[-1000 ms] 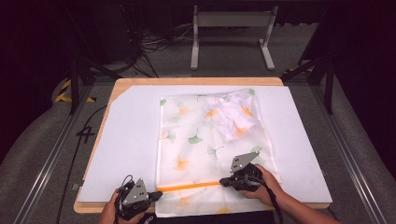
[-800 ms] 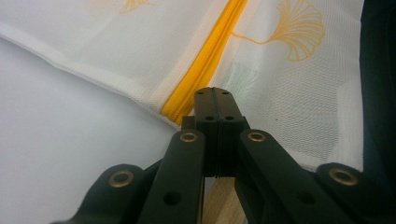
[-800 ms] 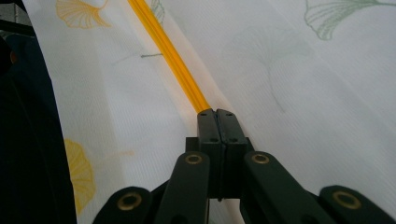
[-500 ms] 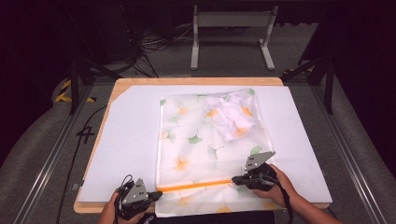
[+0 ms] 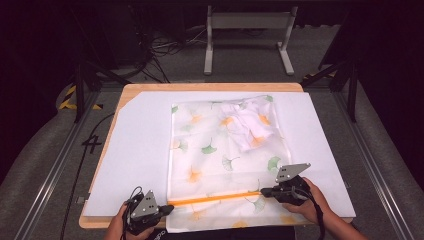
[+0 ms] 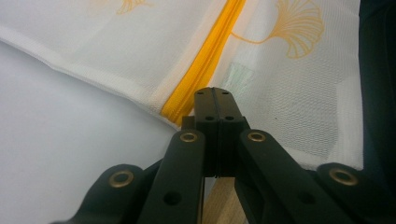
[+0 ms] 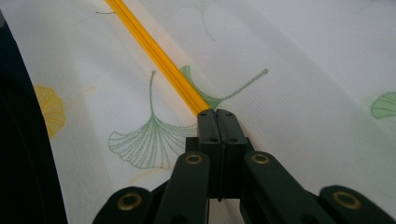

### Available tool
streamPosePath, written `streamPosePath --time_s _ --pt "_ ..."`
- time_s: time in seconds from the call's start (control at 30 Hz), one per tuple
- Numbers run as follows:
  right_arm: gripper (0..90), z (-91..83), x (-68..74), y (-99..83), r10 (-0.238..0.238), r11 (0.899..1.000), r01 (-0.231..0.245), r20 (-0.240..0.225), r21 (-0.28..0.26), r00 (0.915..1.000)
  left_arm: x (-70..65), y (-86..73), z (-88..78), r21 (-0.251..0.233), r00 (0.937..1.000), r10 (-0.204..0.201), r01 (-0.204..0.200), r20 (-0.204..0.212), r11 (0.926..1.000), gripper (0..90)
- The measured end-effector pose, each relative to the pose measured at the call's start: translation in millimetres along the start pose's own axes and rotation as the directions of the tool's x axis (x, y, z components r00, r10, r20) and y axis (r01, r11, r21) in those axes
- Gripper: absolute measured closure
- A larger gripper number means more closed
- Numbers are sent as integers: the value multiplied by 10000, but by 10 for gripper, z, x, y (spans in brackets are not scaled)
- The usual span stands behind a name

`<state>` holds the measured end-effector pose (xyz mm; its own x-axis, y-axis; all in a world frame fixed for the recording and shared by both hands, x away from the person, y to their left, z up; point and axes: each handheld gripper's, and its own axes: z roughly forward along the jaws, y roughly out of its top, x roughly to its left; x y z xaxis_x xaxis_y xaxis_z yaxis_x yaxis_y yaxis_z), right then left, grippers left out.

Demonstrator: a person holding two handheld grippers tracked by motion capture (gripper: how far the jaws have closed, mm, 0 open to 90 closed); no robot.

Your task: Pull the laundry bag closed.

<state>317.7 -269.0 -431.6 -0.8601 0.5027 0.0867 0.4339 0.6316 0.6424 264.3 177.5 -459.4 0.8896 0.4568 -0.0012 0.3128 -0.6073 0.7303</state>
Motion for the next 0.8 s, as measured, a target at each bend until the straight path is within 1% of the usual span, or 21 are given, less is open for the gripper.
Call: streamPosePath --time_s 0.07,0.23,0.33,0.43,0.53,0.7,0.73,0.77,0.8 --pt "900 -25 -21 -28 120 9999 -120 22 -59 9999 5 1 -1 15 10000 2 -2 21 10000 900" --pt "900 -70 -33 -72 175 9998 -174 162 -47 9997 7 2 -1 21 10000 -12 12 31 10000 900" --pt "900 -109 -57 -121 323 9994 -320 233 -117 9992 10 6 -1 51 10000 5 -6 53 10000 900" --pt "900 -124 -67 -140 350 9993 -346 261 -147 9990 11 7 -1 65 10000 -8 7 79 10000 900" --pt "900 -147 -74 -166 394 9990 -389 232 -201 9990 20 1 -1 14 9998 -107 107 140 9999 900" --pt "900 -163 -81 -179 431 9989 -426 267 -207 9987 12 4 -2 49 9999 -62 61 82 10000 900" --pt "900 -172 -80 -186 418 9990 -412 369 -178 9984 12 3 -3 50 9999 -68 68 78 10000 900" --pt "900 -178 -85 -193 468 9987 -461 308 -229 9984 13 3 -1 29 9999 -91 91 102 10000 900" --pt "900 -183 -86 -198 486 9986 -479 360 -211 9982 14 2 -2 27 9999 -113 113 120 9999 900"
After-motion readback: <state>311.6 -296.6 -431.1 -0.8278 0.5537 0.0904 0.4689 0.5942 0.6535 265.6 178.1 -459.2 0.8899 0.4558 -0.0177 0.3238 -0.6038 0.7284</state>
